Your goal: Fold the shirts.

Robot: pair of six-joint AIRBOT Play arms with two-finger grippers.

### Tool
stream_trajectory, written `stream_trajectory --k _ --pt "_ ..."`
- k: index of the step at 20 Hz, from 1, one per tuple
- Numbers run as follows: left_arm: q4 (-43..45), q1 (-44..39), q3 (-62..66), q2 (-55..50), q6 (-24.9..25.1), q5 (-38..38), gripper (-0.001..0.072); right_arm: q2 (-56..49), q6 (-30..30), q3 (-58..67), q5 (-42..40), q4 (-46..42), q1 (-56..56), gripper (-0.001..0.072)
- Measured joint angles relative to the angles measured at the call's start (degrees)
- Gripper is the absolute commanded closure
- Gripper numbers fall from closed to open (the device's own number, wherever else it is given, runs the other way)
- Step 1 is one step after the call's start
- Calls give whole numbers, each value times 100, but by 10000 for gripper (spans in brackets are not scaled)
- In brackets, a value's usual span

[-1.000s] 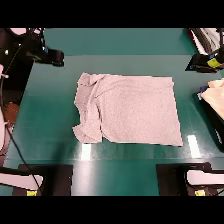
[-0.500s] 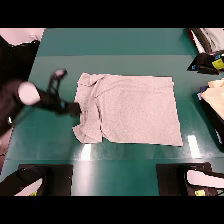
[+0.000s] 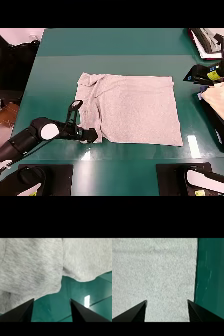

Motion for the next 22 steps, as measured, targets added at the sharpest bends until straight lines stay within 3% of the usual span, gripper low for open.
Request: stream_trajectory --k 18,20,22 --pt "-48 -118 -184 -247 -396 761 175 142 0 -138 -61 2 -2 137" --pt "170 -118 -208 -247 -516 772 421 142 0 -138 -33 2 -2 137" --pt "393 -118 -254 -249 -625 791 422 142 0 -138 -13 2 -2 137"
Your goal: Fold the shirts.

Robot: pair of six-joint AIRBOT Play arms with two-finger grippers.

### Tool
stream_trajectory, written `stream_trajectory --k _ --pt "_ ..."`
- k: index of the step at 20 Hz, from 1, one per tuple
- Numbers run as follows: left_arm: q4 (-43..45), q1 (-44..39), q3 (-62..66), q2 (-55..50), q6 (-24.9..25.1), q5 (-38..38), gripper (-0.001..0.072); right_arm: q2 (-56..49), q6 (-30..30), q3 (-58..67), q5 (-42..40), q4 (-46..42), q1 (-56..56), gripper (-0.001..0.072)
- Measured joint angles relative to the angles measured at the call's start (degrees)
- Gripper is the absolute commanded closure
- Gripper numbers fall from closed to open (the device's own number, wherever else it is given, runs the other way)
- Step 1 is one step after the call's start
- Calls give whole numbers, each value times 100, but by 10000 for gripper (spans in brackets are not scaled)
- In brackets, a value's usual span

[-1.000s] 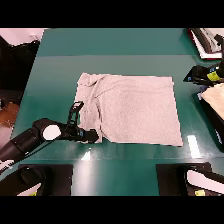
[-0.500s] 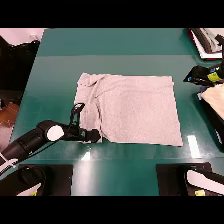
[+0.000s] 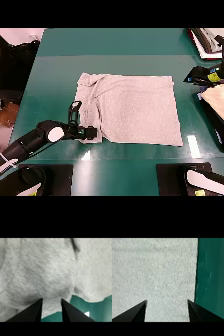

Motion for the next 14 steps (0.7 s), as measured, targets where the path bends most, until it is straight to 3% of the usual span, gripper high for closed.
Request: stream_trajectory --k 4,5,6,7,14 --pt "192 0 -42 -48 -111 118 420 0 0 0 44 0 0 137" --pt "201 0 -42 -79 -120 125 333 0 0 0 61 0 0 137" --pt "201 0 -31 -94 -122 103 180 0 0 0 76 0 0 137" --pt "201 13 13 -98 -107 24 151 0 0 0 94 0 0 137" --pt "732 997 522 -105 623 -1346 150 0 0 0 125 -7 -7 138"
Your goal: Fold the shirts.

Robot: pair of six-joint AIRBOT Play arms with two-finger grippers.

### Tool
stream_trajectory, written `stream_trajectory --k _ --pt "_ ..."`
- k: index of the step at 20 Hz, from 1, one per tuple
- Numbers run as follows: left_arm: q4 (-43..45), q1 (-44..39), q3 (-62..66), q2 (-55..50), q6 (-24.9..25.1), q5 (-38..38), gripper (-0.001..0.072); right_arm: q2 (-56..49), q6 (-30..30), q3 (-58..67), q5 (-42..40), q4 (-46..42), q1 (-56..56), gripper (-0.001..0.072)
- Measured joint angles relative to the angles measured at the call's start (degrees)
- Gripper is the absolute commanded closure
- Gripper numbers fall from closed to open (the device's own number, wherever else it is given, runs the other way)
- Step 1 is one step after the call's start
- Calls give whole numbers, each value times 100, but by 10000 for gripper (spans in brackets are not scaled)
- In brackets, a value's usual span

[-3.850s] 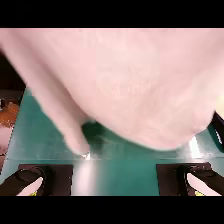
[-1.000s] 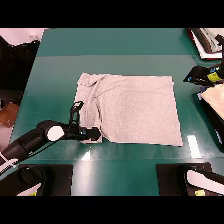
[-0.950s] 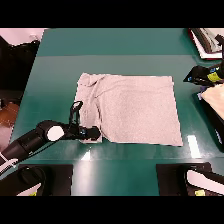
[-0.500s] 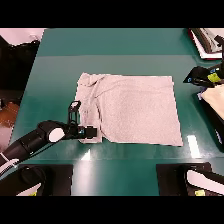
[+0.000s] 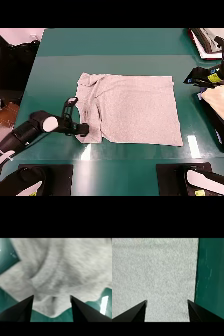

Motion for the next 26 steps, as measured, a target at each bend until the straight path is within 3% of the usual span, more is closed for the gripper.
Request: stream_trajectory --k 4,8,10,11,12,13,16,19,23,26 --pt "-400 474 -157 -52 525 -92 150 0 0 0 2 -4 -2 139" --pt "-1207 608 -361 -162 951 391 153 0 0 0 4 -7 -2 164" --pt "-1436 634 -398 -190 1040 627 259 0 0 0 13 -7 -2 189" --pt "-1506 640 -411 -199 1067 728 394 0 0 0 17 -7 -2 190" --pt "-1565 649 -422 -208 1091 798 606 0 0 0 28 -7 -2 201" --pt "-1609 654 -422 -212 1104 868 686 0 0 0 48 -7 -2 201" --pt "-1585 660 -210 -195 1141 861 685 39 -170 -28 267 -20 -4 208" --pt "-973 660 498 -83 1161 450 685 345 -365 -481 485 -114 -164 209" --pt "323 662 1698 59 1174 -282 685 1078 -590 -2006 538 -155 -868 208" --pt "813 664 2181 101 1176 -479 685 1550 -717 -3427 205 -157 -1515 208"
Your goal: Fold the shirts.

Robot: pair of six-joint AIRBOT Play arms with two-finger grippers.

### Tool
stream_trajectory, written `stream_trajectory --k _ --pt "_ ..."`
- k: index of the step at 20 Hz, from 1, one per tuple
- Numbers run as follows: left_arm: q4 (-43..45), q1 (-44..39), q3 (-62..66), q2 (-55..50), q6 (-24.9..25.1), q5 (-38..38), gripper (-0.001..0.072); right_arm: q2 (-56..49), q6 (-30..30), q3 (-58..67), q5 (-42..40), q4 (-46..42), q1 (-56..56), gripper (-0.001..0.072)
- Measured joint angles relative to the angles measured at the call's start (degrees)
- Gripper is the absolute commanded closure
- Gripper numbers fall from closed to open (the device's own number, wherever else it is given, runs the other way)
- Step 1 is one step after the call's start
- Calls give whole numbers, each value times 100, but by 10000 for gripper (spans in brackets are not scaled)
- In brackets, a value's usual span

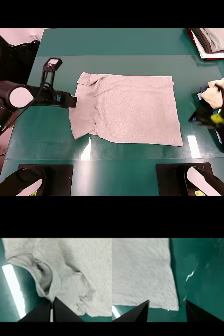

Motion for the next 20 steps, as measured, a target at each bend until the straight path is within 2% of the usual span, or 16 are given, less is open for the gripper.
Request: stream_trajectory --k 6,8,9,10,11,15,20 --pt "326 0 247 17 -2 -87 685 122 -310 -1716 -761 315 -479 209" --pt "361 0 269 17 -2 -101 685 -39 -387 -1893 -811 525 -520 341" --pt "374 0 273 17 -2 -101 685 -149 -435 -1952 -833 680 -535 465" --pt "380 0 280 17 -4 -109 685 -240 -511 -2000 -876 789 -542 650" --pt "389 0 284 20 -7 -111 685 -339 -597 -2039 -931 903 -544 699" --pt "662 0 761 26 -59 -201 685 -321 -905 -1770 -1045 1622 -562 701" --pt "1314 0 2981 39 -52 -459 685 619 -1034 -98 -1029 3333 -555 700"
